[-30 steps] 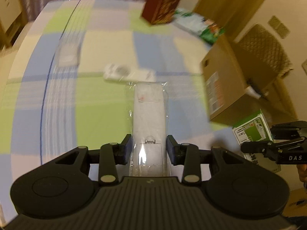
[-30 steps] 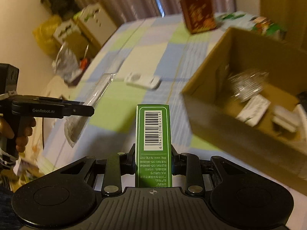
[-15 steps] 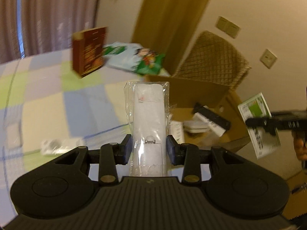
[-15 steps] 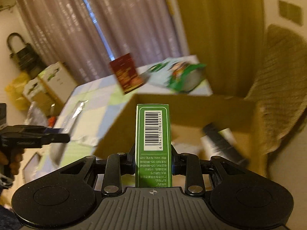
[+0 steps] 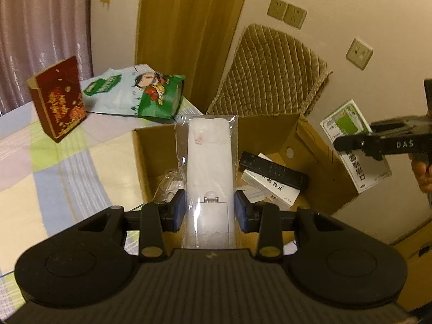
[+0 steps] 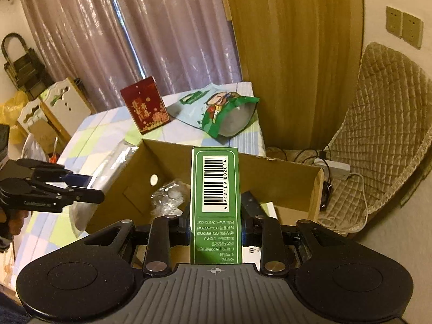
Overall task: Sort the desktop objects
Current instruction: 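Carry the wrapped white item and green medicine box over the cardboard box with both grippers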
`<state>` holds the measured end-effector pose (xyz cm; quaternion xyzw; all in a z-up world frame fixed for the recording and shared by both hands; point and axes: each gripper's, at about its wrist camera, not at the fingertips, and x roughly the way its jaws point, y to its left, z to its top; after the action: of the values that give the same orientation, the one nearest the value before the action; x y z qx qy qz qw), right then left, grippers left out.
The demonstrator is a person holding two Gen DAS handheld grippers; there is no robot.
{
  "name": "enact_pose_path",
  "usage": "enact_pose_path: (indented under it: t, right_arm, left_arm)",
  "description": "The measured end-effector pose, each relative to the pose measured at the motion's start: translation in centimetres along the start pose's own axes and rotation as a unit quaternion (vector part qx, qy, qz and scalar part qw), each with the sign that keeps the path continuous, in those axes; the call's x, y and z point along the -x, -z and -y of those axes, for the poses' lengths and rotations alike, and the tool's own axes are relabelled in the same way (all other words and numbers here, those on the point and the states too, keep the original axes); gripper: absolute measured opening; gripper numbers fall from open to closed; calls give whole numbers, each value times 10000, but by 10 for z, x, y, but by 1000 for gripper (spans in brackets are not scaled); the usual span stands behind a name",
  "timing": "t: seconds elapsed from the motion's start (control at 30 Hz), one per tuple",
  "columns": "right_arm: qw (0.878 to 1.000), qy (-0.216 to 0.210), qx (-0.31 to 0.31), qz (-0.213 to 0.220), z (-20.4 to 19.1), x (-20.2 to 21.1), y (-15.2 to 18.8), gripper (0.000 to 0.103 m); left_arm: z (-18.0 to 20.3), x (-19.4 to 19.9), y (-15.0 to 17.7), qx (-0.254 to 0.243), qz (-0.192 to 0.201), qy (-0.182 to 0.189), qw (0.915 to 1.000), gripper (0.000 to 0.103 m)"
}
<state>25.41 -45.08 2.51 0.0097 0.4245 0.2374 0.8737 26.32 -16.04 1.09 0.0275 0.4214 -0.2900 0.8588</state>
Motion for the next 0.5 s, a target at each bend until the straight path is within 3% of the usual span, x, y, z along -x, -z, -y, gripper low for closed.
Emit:
enact_pose_path:
  t: [0.23,0.5]
  right_arm:
    - [9988,-122,204,-421,15,-31,0,30]
    - [9955,-183,425,-829,21,-56,6,30]
  left_arm:
    - [8,-50,-6,-632,-552,-258,9961,33]
    - [19,-83,1,-1753,-1258,-163,9763,33]
